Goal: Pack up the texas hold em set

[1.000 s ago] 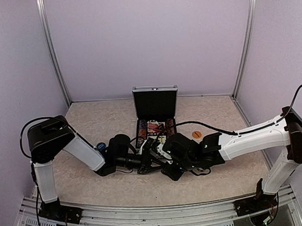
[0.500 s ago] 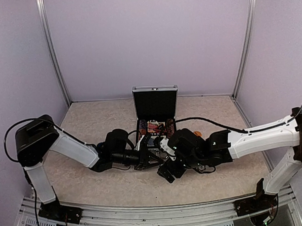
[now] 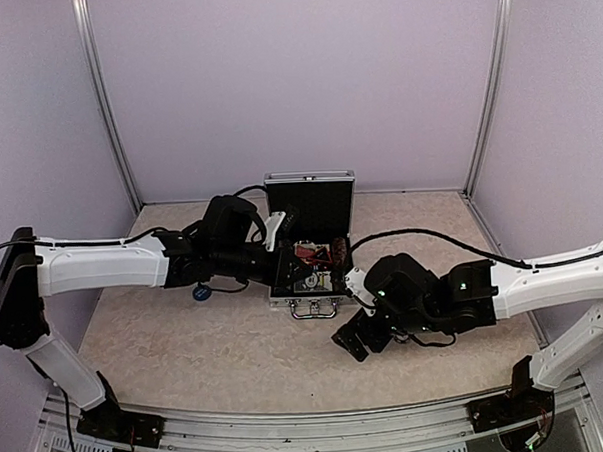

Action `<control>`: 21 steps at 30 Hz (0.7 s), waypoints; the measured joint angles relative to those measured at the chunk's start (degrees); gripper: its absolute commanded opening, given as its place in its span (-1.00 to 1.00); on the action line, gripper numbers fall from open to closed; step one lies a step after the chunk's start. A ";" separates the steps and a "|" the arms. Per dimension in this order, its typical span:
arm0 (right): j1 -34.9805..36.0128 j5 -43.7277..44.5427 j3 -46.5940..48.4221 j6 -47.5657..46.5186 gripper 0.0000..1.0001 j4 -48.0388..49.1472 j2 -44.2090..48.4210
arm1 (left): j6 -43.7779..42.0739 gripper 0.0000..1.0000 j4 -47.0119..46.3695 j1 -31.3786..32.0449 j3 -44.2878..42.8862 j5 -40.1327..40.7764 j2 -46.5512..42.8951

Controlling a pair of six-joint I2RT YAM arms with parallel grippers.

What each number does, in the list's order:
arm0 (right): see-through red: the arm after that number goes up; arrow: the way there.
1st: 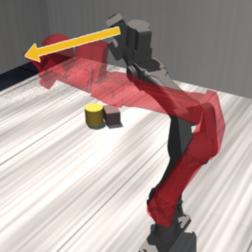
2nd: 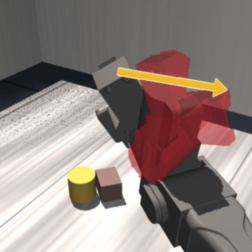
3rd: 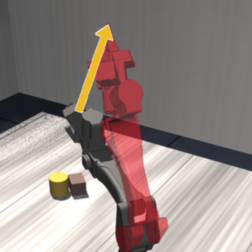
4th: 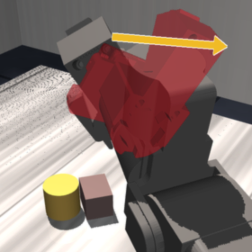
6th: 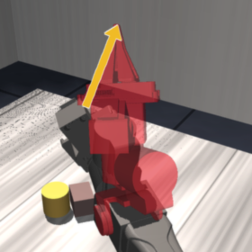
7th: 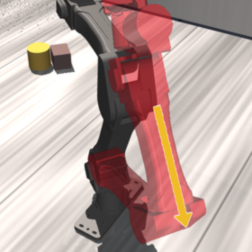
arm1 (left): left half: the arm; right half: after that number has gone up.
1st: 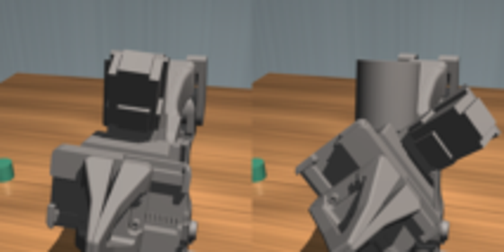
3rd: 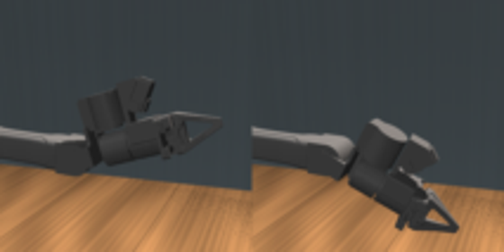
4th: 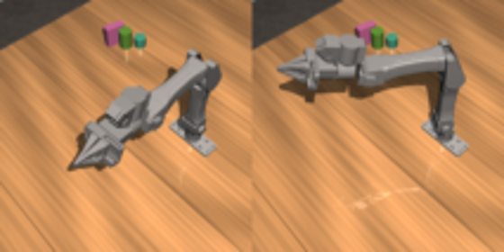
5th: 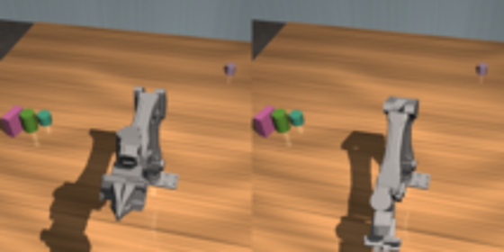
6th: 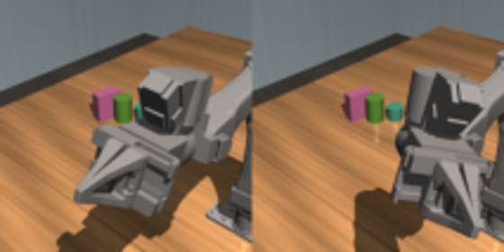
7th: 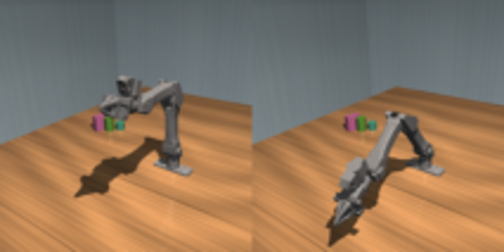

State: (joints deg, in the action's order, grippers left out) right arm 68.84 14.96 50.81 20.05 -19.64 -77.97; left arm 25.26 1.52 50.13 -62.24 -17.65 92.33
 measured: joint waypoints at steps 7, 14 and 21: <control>-0.63 2.80 -1.16 0.87 1.00 -0.92 1.42 | -15.80 -1.00 15.63 -0.48 -8.46 6.60 2.12; -1.90 3.85 -2.69 1.79 0.99 -1.90 3.65 | -29.38 -1.00 24.52 -1.81 -11.41 10.34 7.67; -2.38 3.98 -4.07 2.05 0.99 -1.97 5.29 | -41.99 -1.00 26.45 -2.10 -11.43 14.38 7.80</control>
State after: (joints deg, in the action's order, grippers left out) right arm 66.46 18.94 46.74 22.11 -21.61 -72.69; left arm -16.73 27.97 48.03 -73.67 -3.27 100.14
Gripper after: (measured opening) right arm 0.995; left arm 0.012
